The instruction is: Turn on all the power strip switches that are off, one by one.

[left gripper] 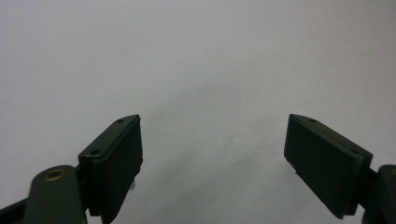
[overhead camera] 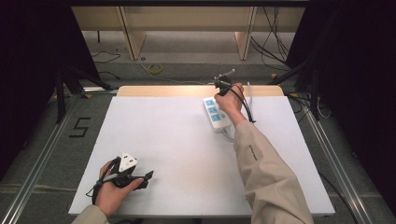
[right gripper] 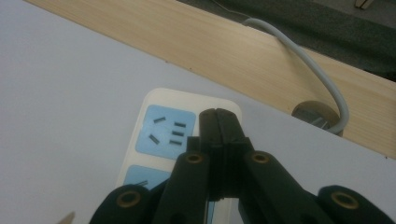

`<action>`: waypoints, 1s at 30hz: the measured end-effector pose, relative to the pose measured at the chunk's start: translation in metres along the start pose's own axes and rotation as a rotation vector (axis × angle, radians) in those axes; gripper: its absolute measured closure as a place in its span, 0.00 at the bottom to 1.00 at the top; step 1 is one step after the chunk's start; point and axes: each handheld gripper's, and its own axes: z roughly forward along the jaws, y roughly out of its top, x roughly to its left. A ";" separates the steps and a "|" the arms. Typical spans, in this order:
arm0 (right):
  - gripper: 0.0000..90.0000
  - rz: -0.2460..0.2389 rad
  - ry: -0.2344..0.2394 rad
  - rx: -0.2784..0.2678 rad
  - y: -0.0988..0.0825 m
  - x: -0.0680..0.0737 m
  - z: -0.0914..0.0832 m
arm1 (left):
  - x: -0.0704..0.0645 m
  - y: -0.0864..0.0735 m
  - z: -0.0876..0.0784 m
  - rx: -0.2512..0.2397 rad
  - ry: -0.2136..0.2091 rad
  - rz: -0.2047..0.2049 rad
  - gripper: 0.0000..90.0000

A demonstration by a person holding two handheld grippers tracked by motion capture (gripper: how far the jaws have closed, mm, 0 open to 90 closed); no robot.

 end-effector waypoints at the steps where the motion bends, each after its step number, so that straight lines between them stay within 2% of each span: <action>1: 1.00 -0.001 -0.003 -0.001 0.000 0.000 0.001 | 0.000 0.000 0.000 0.000 0.000 -0.001 0.22; 9: 1.00 0.007 0.002 0.001 -0.001 -0.002 0.007 | 0.001 0.000 0.000 0.005 -0.002 -0.001 0.22; 17: 1.00 -0.012 0.000 0.014 -0.003 -0.002 0.013 | 0.001 0.000 0.001 0.008 -0.004 0.001 0.22; 30: 1.00 -0.009 -0.001 0.017 -0.004 -0.002 0.017 | 0.001 0.000 0.000 0.007 -0.005 0.006 0.22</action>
